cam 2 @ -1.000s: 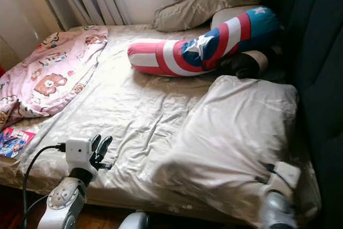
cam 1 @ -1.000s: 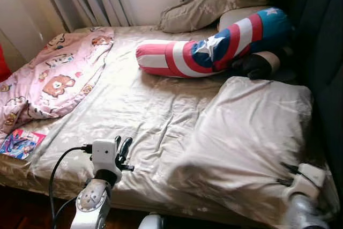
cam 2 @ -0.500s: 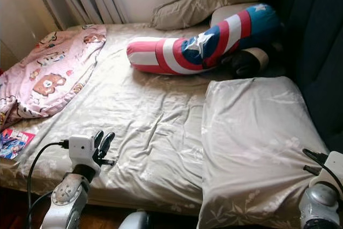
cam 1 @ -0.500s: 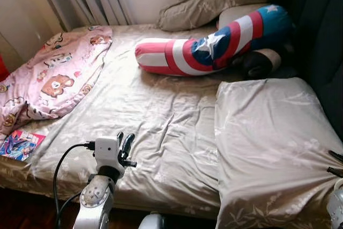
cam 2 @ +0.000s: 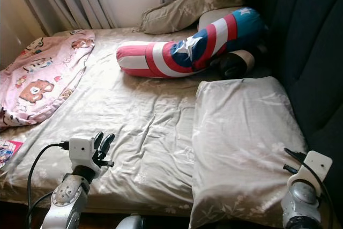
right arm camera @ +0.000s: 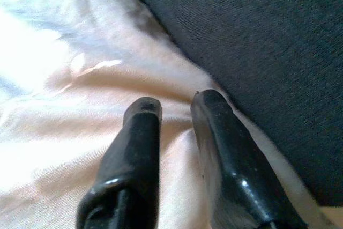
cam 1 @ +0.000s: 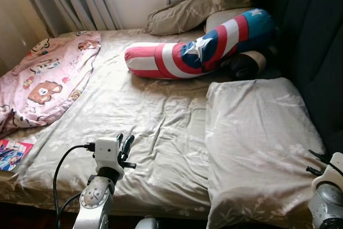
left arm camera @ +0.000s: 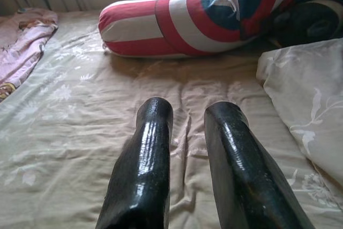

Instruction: Clean up the room

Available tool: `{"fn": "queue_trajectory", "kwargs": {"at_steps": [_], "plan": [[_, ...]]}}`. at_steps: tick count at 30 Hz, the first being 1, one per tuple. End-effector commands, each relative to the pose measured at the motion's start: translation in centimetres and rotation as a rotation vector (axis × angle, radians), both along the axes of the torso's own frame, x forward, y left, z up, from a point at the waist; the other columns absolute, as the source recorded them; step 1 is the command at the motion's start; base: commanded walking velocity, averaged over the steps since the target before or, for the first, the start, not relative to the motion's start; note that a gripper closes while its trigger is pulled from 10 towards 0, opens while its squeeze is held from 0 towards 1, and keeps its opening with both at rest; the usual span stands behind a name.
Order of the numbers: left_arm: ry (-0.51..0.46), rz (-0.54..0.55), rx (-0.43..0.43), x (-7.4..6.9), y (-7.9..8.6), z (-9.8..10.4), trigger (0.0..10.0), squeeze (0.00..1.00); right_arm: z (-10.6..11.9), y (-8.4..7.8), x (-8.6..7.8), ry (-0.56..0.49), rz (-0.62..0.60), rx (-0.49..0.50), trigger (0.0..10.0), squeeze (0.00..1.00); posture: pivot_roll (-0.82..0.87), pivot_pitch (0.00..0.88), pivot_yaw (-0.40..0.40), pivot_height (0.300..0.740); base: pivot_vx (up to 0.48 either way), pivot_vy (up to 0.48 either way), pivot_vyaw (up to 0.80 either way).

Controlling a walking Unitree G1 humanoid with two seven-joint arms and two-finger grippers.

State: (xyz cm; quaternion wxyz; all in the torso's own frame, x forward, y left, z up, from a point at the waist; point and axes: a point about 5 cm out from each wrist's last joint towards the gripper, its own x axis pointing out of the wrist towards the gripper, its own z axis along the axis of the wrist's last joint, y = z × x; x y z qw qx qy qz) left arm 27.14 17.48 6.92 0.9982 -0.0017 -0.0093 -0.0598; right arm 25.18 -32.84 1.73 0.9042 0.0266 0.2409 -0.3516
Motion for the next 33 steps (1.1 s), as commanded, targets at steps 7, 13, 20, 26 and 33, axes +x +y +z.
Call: {"fn": "queue_trajectory", "kwargs": {"at_steps": [7, 13, 20, 26, 33], "plan": [[0.026, 0.009, 0.004, -0.1, 0.1, -0.9, 10.0, 0.0, 2.4, 5.7, 3.9, -0.262, 0.396, -0.043, 10.0, 0.0, -0.06, 0.0, 0.1, 0.662, 0.0, 0.0, 0.0], [0.034, 0.013, -0.012, 0.0, -0.3, -1.2, 10.0, 0.0, 2.8, 7.8, 4.4, -0.337, 0.499, -0.028, 10.0, 0.0, -0.07, 0.0, 0.091, 0.666, 0.0, 0.0, 0.0], [0.17, 0.094, -0.051, -0.5, 0.8, -4.2, 10.0, 0.0, 0.6, 10.2, 3.7, -0.267, 0.576, 0.061, 10.0, 0.0, -0.07, 0.0, 0.078, 0.721, 0.0, 0.0, 0.0], [0.327, 0.165, -0.088, -1.6, 1.8, -7.2, 10.0, 0.0, -1.0, 10.8, 3.0, -0.182, 0.616, 0.096, 10.0, 0.0, -0.08, 0.0, 0.058, 0.74, 0.0, 0.0, 0.0], [0.557, 0.193, -0.064, -3.5, 2.1, -10.7, 10.0, 0.0, -3.5, 11.9, 1.4, -0.016, 0.682, 0.127, 10.0, 0.0, -0.06, 0.0, 0.056, 0.74, 0.0, 0.0, 0.0]]}}
